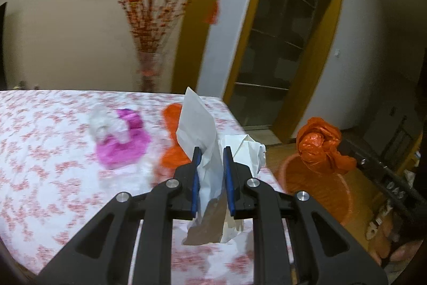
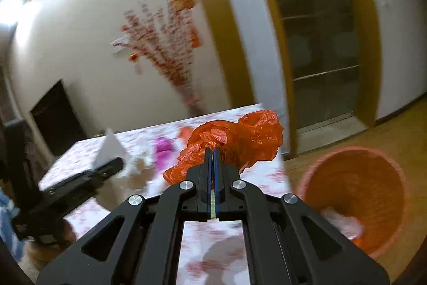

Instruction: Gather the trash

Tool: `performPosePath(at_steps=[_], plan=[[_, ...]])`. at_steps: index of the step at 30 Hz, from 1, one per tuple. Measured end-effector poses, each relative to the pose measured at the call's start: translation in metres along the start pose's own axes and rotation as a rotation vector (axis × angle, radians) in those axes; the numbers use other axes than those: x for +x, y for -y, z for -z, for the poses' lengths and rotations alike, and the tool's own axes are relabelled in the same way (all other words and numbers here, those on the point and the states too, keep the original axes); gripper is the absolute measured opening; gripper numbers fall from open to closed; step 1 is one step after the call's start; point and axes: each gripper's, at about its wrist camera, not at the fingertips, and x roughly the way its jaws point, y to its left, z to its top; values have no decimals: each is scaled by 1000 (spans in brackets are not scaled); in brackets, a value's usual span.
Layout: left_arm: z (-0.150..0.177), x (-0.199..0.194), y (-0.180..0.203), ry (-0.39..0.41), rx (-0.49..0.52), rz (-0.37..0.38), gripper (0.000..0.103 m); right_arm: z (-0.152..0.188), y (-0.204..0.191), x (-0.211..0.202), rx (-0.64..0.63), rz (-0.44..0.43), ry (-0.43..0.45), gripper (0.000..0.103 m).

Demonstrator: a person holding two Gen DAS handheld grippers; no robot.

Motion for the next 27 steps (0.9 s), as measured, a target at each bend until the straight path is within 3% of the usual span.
performPosePath(at_steps=[6, 12, 20, 27], plan=[[0, 16, 44, -19, 25, 101, 17, 9, 49, -22, 26, 171, 34, 1], [2, 35, 92, -39, 59, 195, 17, 16, 93, -37, 78, 276, 49, 1], [13, 66, 148, -86, 98, 276, 17, 25, 122, -46, 119, 330, 46, 1], [24, 99, 173, -147, 92, 309, 17, 28, 141, -41, 143, 338, 33, 1]])
